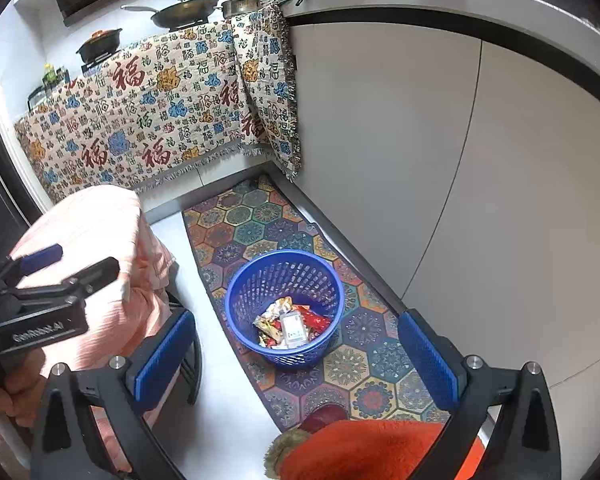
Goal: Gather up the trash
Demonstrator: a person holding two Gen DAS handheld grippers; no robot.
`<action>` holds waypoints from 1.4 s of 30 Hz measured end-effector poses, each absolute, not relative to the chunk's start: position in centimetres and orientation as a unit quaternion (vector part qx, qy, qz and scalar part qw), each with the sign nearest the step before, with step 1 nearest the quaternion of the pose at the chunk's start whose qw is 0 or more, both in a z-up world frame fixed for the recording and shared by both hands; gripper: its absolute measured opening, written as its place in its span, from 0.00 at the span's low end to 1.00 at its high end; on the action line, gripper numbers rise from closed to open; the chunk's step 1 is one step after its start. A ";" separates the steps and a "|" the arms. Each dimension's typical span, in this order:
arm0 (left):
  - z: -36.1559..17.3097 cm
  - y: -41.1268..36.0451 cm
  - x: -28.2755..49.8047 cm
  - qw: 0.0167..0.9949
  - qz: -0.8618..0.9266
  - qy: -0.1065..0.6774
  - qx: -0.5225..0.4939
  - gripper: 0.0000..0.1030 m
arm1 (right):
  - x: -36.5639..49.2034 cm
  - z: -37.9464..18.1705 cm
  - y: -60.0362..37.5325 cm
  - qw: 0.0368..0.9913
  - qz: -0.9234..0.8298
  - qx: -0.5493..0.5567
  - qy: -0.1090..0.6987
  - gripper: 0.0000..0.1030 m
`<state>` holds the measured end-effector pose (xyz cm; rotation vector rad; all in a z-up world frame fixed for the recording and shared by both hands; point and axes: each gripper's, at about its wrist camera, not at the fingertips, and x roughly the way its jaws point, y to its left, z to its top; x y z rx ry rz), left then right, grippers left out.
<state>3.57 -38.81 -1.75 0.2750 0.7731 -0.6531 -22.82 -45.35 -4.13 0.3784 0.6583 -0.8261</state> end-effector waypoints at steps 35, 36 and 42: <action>-1.6 -38.4 3.1 0.864 -0.312 0.370 0.138 1.00 | -21.6 -3.6 -43.8 0.845 -0.395 0.158 0.324 1.00; -1.5 -38.4 3.1 0.864 -0.312 0.370 0.138 1.00 | -21.6 -3.6 -43.8 0.845 -0.395 0.158 0.324 1.00; -1.5 -38.4 3.2 0.863 -0.313 0.370 0.141 1.00 | -21.6 -3.6 -43.9 0.845 -0.395 0.157 0.325 1.00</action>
